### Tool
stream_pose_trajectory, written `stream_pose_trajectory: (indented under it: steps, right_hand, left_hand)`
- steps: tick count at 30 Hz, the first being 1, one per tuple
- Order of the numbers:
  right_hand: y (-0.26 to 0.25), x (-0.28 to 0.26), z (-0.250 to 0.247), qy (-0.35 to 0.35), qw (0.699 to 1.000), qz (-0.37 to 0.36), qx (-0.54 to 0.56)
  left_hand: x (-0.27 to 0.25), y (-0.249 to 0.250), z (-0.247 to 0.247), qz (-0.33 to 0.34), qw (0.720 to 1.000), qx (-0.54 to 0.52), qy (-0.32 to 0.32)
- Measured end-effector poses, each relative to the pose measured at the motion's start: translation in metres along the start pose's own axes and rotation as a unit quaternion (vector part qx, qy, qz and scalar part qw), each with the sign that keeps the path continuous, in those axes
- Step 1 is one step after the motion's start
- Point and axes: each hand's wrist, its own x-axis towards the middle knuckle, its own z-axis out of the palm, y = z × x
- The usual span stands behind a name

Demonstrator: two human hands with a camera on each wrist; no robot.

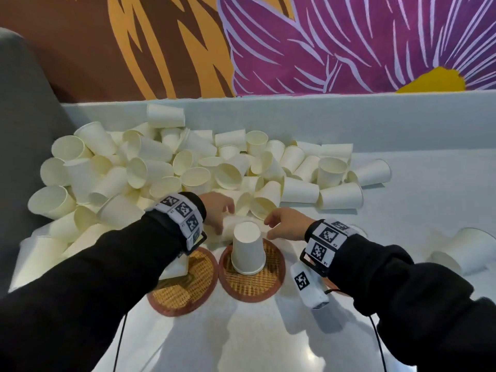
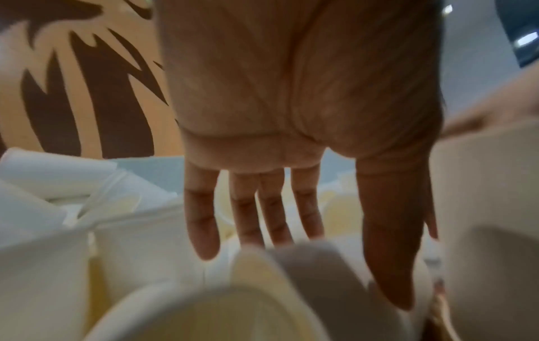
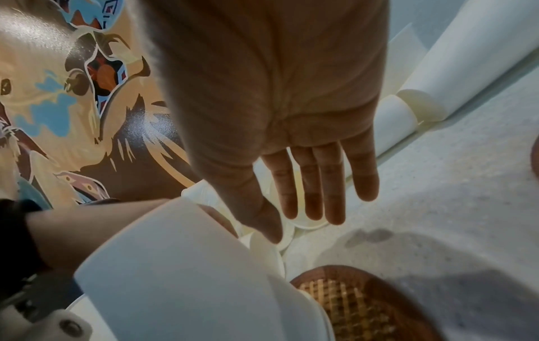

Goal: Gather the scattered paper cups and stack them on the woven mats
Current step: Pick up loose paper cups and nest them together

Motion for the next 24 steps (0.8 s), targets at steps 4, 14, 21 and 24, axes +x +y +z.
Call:
stream_pose_trajectory:
  steps: [4,14,21,24]
  right_hand:
    - [0.001,-0.005,-0.016,0.036,0.999,-0.007,-0.028]
    - [0.025,-0.024,-0.121,0.197,0.979,0.049,-0.011]
    - [0.085,-0.042,-0.143,0.253,0.943,0.198,-0.087]
    - [0.111,-0.042,-0.135,0.252,0.927,0.250,-0.121]
  left_hand:
    - [0.016,0.010,0.024,-0.001,1.000,0.026,0.008]
    - [0.018,0.025,-0.031,-0.007,0.999,-0.008,0.032]
    - [0.008,0.055,-0.081,0.009,0.988,-0.124,0.088]
    - [0.010,0.075,-0.089,0.019,0.982,-0.165,0.091]
